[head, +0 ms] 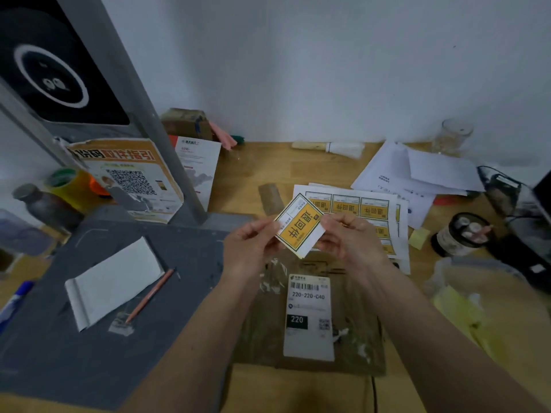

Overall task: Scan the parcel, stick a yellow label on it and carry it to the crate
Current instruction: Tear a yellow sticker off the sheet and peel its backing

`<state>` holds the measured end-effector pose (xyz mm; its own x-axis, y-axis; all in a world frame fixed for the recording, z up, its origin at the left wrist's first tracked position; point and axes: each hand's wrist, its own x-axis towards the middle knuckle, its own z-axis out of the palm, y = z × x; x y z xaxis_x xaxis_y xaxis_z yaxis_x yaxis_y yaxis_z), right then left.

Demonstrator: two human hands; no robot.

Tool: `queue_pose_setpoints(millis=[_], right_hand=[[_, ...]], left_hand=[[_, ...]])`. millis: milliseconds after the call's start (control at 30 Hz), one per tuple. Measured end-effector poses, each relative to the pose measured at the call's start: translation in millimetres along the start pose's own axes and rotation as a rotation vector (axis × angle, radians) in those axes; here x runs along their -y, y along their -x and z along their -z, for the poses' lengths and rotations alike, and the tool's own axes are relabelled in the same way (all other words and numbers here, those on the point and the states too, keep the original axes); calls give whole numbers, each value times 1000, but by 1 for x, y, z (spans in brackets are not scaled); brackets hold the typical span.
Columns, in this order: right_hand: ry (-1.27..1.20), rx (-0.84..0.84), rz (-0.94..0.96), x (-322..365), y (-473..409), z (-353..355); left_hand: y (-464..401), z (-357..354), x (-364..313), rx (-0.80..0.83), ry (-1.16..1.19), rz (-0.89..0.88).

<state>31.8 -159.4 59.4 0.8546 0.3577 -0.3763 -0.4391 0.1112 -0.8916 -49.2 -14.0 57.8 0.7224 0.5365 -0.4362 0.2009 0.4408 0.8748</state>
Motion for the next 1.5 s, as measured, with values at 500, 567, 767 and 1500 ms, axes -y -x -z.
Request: queue_pose_setpoints(millis=[500, 567, 767, 1500], right_hand=[[87, -64, 73, 20, 35, 33], [457, -197, 217, 22, 41, 28], [952, -161, 751, 27, 75, -16], [381, -12, 416, 29, 79, -40]], left_hand=[[52, -33, -1, 11, 106, -29], [52, -31, -4, 22, 65, -61], [61, -24, -14, 70, 3, -164], [82, -7, -29, 271, -34, -226]])
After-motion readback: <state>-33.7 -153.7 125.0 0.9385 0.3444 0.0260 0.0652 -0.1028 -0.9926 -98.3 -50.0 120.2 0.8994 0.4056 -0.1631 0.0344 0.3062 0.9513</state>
